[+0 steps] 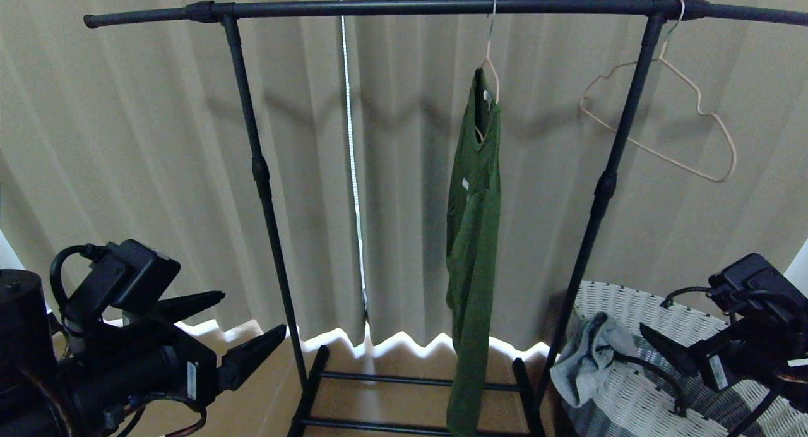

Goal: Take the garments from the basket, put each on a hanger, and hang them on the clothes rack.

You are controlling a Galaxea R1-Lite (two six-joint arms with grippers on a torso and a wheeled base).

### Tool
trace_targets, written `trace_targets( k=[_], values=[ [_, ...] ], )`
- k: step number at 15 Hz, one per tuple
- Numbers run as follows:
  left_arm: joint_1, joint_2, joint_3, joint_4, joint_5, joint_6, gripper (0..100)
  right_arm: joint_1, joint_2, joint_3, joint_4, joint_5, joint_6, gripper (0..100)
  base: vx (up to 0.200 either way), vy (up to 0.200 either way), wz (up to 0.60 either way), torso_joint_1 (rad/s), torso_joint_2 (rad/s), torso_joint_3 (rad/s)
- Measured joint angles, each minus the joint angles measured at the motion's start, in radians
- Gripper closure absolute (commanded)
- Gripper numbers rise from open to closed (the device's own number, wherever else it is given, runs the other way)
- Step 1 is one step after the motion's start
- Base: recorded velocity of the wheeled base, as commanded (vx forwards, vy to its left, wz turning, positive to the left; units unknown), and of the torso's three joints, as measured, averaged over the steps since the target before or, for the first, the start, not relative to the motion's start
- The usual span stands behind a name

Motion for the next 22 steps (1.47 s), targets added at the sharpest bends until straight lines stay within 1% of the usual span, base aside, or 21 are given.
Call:
trace_targets(
  k=[3, 8, 10, 12, 13, 14, 15, 21, 22],
  values=[
    [0.0, -0.004, -0.001, 0.0, -0.001, 0.001, 0, 0.0, 0.029, 0.009, -0.054, 0.002, 0.001, 0, 0.0, 0.0, 0.0, -0.092, 0.31, 0.214],
    [0.0, -0.006, 0.0, -0.001, -0.002, 0.003, 0, 0.0, 0.07, 0.043, -0.16, 0.001, 0.0, 0, 0.0, 0.0, 0.0, -0.009, 0.03, 0.019],
    [0.0, -0.012, 0.0, -0.001, -0.002, 0.004, 0, 0.0, 0.078, 0.048, -0.164, 0.001, -0.004, 0, 0.0, 0.0, 0.0, 0.0, 0.0, 0.0],
    [0.0, -0.022, 0.005, -0.001, -0.002, 0.006, 0, 0.0, 0.081, 0.055, -0.165, 0.0, -0.027, 0, 0.0, 0.0, 0.0, 0.0, 0.0, 0.0],
    [0.0, -0.028, 0.015, 0.0, -0.001, 0.024, 0, 0.0, 0.081, 0.06, -0.165, -0.001, -0.047, 0, 0.0, 0.0, 0.0, 0.0, 0.0, 0.0],
    [0.0, -0.032, 0.023, -0.001, -0.001, 0.058, 0, 0.0, 0.081, 0.061, -0.175, -0.001, -0.051, 0, 0.0, 0.0, 0.0, 0.0, 0.0, 0.0],
    [0.001, -0.036, 0.029, 0.0, -0.001, 0.072, 0, 0.0, 0.081, 0.063, -0.185, -0.001, -0.051, 0, 0.0, 0.0, 0.0, 0.0, 0.0, 0.0],
    [0.018, -0.05, 0.026, 0.0, 0.0, 0.075, 0, -0.003, 0.101, 0.066, -0.209, 0.002, -0.049, 0, 0.0, 0.0, 0.0, 0.0, 0.0, 0.0],
    [0.027, -0.05, 0.024, 0.0, 0.0, 0.075, 0, -0.003, 0.11, 0.066, -0.209, 0.003, -0.049, 0, 0.2, -0.2, 0.0, 0.002, 0.01, 0.002]
  ],
)
